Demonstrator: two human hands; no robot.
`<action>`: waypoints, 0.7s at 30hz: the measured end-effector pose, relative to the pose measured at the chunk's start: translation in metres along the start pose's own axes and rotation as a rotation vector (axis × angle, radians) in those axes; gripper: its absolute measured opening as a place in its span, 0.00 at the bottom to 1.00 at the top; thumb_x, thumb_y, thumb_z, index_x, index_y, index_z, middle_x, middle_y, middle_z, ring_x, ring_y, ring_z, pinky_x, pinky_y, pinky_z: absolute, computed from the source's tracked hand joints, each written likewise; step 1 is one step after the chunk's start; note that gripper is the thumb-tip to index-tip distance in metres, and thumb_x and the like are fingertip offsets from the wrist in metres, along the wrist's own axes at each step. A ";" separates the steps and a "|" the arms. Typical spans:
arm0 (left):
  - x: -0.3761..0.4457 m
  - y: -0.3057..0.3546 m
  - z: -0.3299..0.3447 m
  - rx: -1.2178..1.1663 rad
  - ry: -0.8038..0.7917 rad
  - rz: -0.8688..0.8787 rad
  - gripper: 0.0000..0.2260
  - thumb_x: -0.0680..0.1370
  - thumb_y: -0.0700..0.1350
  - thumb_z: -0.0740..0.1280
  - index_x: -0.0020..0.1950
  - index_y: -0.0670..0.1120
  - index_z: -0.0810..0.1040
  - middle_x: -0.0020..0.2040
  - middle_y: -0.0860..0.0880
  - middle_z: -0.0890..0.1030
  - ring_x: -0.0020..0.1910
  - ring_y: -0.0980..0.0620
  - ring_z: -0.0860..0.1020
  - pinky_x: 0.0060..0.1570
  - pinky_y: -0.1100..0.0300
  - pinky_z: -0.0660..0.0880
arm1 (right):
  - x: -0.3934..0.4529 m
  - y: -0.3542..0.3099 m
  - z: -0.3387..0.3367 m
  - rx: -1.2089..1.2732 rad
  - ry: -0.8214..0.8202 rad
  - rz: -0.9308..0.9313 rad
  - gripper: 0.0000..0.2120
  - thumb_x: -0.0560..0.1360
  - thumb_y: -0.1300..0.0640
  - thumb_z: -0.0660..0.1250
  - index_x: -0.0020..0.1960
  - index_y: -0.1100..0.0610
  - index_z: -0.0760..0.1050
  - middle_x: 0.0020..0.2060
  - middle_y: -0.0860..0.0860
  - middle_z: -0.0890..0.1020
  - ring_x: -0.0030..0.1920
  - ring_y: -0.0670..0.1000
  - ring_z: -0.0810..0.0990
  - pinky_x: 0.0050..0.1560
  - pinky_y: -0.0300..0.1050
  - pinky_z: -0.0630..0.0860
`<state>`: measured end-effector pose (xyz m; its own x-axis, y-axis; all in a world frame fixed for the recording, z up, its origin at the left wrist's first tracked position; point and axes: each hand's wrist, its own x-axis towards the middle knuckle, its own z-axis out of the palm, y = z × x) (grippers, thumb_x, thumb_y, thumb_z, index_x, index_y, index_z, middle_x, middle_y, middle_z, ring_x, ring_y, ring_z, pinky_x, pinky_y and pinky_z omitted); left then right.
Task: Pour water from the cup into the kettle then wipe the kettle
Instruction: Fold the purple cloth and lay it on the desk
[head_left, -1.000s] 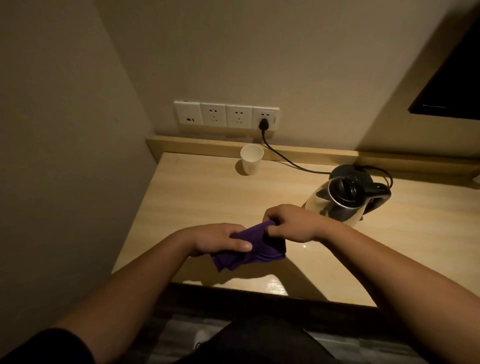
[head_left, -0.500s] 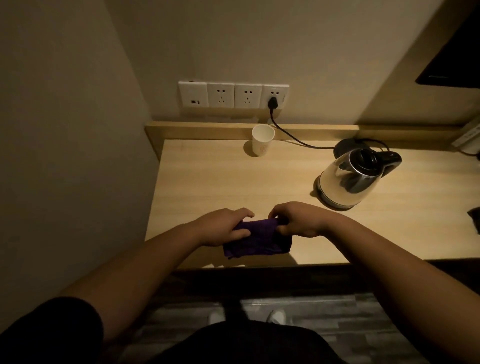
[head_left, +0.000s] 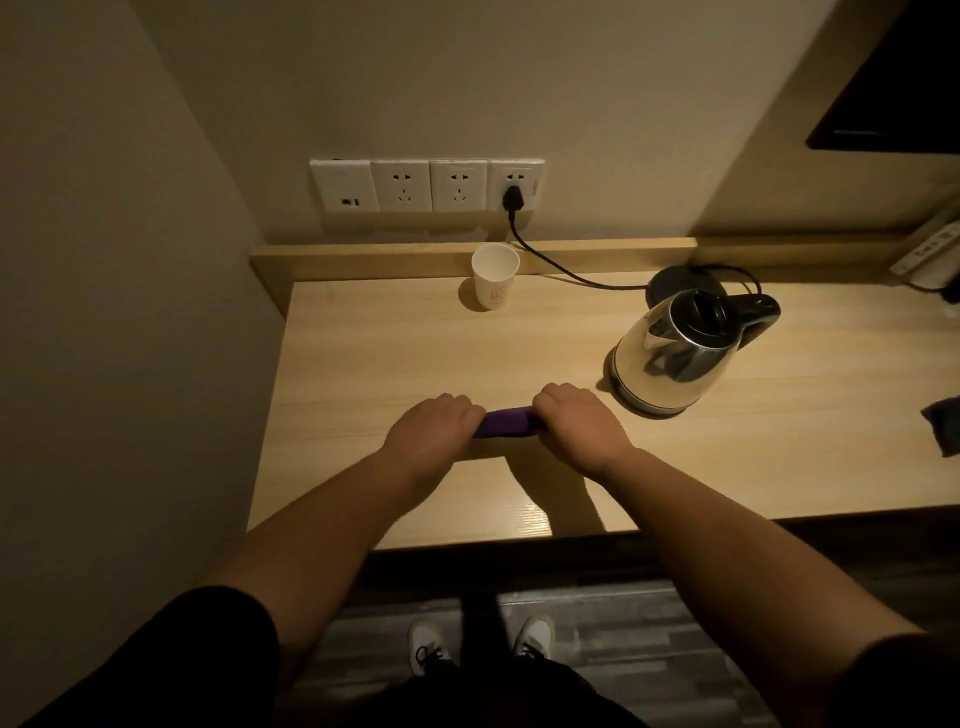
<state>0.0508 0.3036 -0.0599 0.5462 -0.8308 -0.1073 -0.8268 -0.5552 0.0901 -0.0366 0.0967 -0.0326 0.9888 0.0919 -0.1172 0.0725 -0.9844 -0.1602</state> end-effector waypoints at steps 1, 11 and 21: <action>0.001 0.000 0.006 0.030 0.015 -0.007 0.16 0.71 0.40 0.71 0.55 0.51 0.72 0.45 0.50 0.77 0.41 0.51 0.73 0.38 0.56 0.71 | 0.003 0.002 0.007 -0.055 0.009 -0.019 0.08 0.75 0.60 0.68 0.54 0.56 0.76 0.47 0.55 0.80 0.45 0.54 0.76 0.45 0.49 0.74; -0.047 0.024 0.071 0.011 -0.182 -0.068 0.27 0.78 0.52 0.65 0.75 0.44 0.63 0.75 0.42 0.65 0.72 0.42 0.65 0.67 0.47 0.67 | -0.034 -0.003 0.078 -0.046 -0.154 -0.131 0.19 0.73 0.55 0.72 0.61 0.59 0.76 0.59 0.58 0.79 0.58 0.59 0.78 0.58 0.54 0.75; -0.059 0.027 0.064 0.010 -0.400 -0.081 0.34 0.80 0.64 0.47 0.78 0.47 0.39 0.79 0.47 0.37 0.77 0.49 0.37 0.74 0.43 0.39 | -0.063 -0.007 0.083 -0.181 -0.471 -0.077 0.39 0.81 0.36 0.48 0.80 0.58 0.39 0.80 0.57 0.40 0.79 0.56 0.38 0.76 0.60 0.38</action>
<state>-0.0120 0.3406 -0.1144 0.5160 -0.7021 -0.4907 -0.7854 -0.6165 0.0562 -0.1102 0.1107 -0.1058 0.8167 0.1818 -0.5477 0.2056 -0.9785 -0.0182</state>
